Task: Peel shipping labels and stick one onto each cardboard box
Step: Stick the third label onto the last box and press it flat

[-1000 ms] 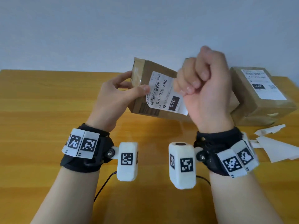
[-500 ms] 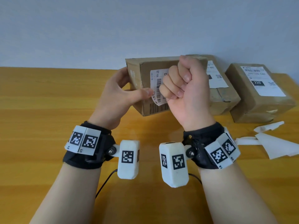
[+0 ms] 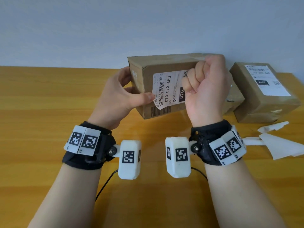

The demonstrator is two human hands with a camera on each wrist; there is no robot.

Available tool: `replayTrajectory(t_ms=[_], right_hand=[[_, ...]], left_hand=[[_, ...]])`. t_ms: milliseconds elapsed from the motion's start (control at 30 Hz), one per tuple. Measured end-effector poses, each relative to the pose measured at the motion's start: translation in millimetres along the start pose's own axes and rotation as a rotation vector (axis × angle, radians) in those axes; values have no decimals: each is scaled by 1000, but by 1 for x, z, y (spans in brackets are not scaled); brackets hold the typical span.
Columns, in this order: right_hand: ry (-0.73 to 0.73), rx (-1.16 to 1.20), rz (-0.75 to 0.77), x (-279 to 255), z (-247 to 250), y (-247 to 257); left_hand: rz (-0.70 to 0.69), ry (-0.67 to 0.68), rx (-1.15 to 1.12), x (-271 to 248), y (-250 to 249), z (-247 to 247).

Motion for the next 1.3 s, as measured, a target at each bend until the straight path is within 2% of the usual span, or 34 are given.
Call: replayTrajectory(t_ms=[200, 300, 367, 567, 667, 800, 1100, 1300], right_hand=[[-72, -54, 58, 2, 9, 7], [-46, -37, 30, 2, 7, 7], [23, 19, 6, 0, 0, 9], [383, 169, -120, -9, -30, -2], [450, 163, -201, -12, -37, -15], [388, 196, -204, -11, -35, -18], [253, 210, -102, -3, -21, -16], [181, 189, 7, -1, -13, 5]], left_hand=[[13, -1, -9, 0, 1, 3], [25, -25, -27, 1, 1, 3], [35, -45, -40, 2, 2, 2], [49, -130, -70, 2, 4, 10], [51, -123, -94, 1, 2, 9], [57, -95, -80, 0, 2, 8], [37, -26, -60, -1, 1, 4], [55, -11, -80, -3, -1, 12]])
Point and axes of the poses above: each hand's wrist, its own x-axis towards the middle knuckle, its own z-axis out of the back of the hand, y = z × x, the point moved 6 cm from there along x, towards the middle knuckle, and after that the axes turned 10 degrees about -x, right-handed, at the moved point
